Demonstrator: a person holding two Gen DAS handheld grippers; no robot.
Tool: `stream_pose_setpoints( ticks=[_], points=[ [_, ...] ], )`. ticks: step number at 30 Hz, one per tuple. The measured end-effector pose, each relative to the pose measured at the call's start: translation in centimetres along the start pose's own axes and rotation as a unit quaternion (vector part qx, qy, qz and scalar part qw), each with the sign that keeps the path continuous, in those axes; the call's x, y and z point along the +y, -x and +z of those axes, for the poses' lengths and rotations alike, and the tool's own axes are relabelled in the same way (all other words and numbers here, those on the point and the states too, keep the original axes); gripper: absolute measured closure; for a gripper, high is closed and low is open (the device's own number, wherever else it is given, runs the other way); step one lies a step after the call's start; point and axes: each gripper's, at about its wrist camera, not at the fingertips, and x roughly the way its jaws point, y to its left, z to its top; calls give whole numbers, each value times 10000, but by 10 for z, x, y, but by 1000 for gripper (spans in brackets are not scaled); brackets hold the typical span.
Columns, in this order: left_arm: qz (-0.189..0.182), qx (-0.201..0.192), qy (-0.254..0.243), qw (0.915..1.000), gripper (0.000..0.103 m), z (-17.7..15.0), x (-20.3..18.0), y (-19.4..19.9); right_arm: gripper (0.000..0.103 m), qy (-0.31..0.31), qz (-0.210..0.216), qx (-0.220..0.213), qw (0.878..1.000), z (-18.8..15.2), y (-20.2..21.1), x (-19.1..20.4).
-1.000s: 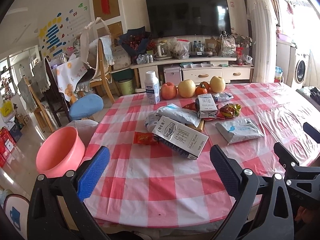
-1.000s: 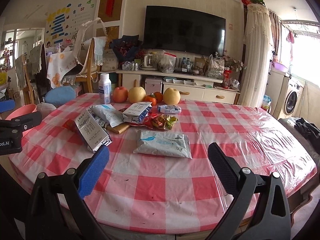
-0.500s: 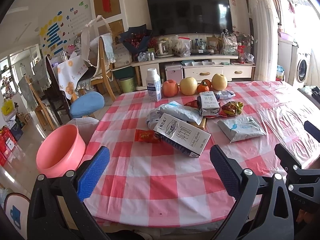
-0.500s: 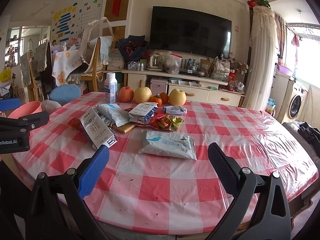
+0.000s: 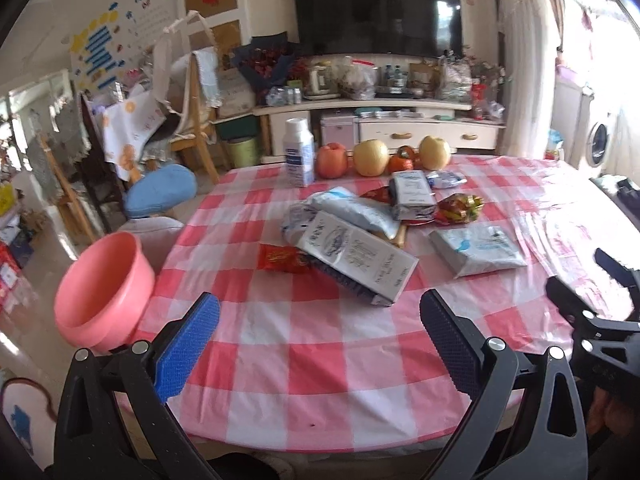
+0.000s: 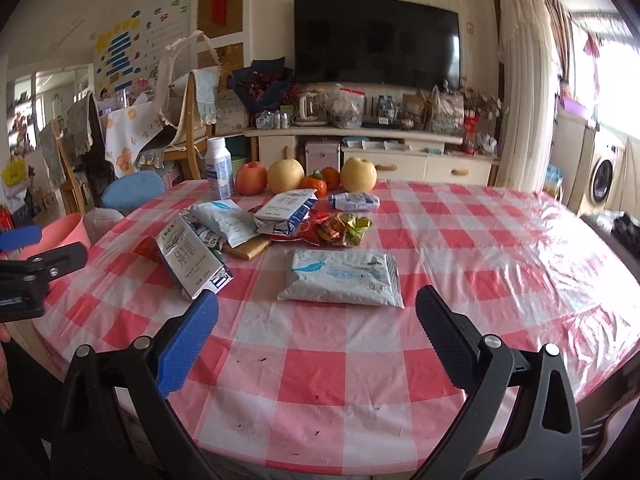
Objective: Collect trash
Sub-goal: 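Reach the left tool toward the white milk carton while the right tool approaches the wipes pack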
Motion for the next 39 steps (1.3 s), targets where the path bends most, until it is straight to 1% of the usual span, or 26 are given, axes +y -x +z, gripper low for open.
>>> stream_pose_setpoints(
  ticks=[4, 7, 12, 15, 18, 22, 25, 28, 30, 32, 34, 37, 39],
  points=[
    [-369, 110, 113, 9992, 4, 11, 8, -4, 4, -348, 264, 237, 9988, 1, -13, -15],
    [-735, 359, 442, 9957, 4, 23, 20, -17, 4, -585, 365, 384, 9969, 3, -24, -27],
    [-1022, 821, 723, 9887, 4, 44, 31, -49, 4, -824, 570, 596, 9932, 6, -48, -40],
    [-998, 1058, 722, 9867, 4, 58, 32, -73, 4, -798, 658, 757, 9918, 8, -63, -41],
    [-1013, 1339, 872, 9819, 4, 63, 31, -96, 4, -564, 619, 891, 9925, 12, -78, -37],
    [-765, 1552, 964, 9802, 4, 55, 21, -117, 4, -522, 593, 1067, 9912, 15, -99, -43],
    [-696, 1666, 1279, 9752, 4, 51, 17, -129, 4, -546, 626, 1167, 9897, 18, -114, -47],
    [-563, 1679, 1532, 9722, 4, 52, 15, -137, 4, -514, 637, 1344, 9875, 18, -128, -47],
    [-555, 1726, 1785, 9671, 4, 53, 13, -146, 4, -473, 645, 1416, 9867, 18, -135, -47],
    [-541, 1814, 1902, 9633, 4, 52, 10, -155, 4, -475, 661, 1518, 9851, 18, -143, -48],
    [-416, 1892, 1992, 9606, 4, 50, 8, -164, 4, -528, 686, 1606, 9832, 18, -149, -48],
    [-412, 2049, 2301, 9505, 4, 46, 12, -179, 4, -548, 662, 1680, 9820, 18, -158, -49],
    [-395, 2079, 2421, 9469, 5, 44, 15, -185, 4, -556, 698, 1720, 9810, 19, -162, -48]
  ],
)
